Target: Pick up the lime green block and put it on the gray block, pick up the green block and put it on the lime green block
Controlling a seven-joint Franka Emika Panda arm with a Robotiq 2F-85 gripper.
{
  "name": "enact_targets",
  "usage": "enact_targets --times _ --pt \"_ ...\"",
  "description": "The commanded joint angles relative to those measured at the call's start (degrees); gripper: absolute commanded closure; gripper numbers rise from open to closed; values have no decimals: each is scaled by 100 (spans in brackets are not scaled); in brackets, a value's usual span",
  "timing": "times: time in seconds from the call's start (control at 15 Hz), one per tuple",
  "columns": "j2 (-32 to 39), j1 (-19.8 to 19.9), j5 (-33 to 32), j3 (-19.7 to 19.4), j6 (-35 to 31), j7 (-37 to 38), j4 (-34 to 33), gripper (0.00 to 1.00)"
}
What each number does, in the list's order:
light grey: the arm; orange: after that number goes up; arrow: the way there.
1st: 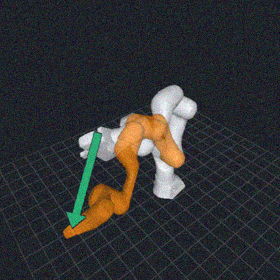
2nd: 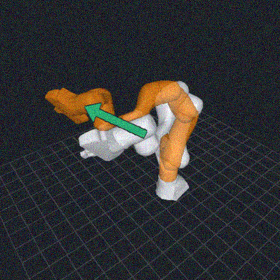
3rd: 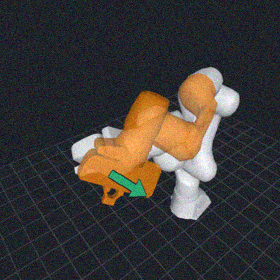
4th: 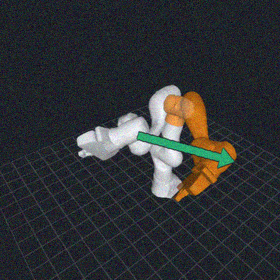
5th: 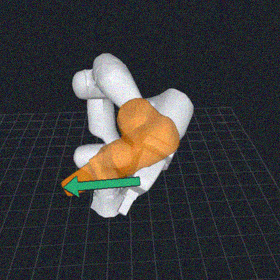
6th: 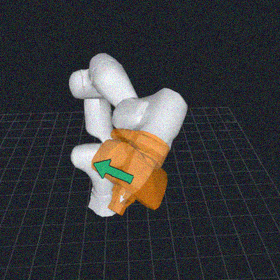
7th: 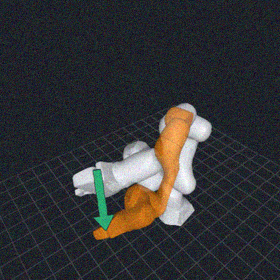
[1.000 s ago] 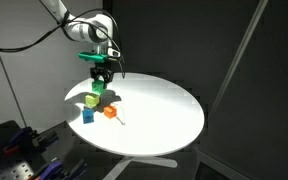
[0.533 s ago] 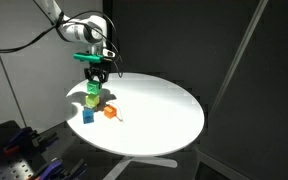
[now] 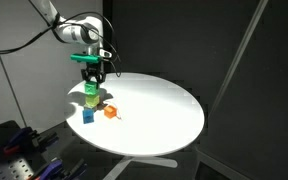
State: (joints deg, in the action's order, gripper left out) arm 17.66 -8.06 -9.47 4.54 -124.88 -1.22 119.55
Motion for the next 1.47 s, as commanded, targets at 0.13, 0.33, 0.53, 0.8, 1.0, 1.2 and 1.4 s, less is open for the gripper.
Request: enact_targets --times 0.13,0.33,0.53,0.8,1.0,1.2,1.4 --pt "49 -29 -138 11 -183 52 -14 69" --pt "100 -22 -109 12 -183 24 -41 69" --pt "153 -18 -96 16 -167 1 -65 69" --pt "233 -22 -94 17 -156 -6 -100 69" --pt "287 -26 -93 18 -155 -4 -121 69" --pt "321 -26 -97 12 -157 4 -133 69" --pt "352 -21 -81 10 -183 12 -142 21"
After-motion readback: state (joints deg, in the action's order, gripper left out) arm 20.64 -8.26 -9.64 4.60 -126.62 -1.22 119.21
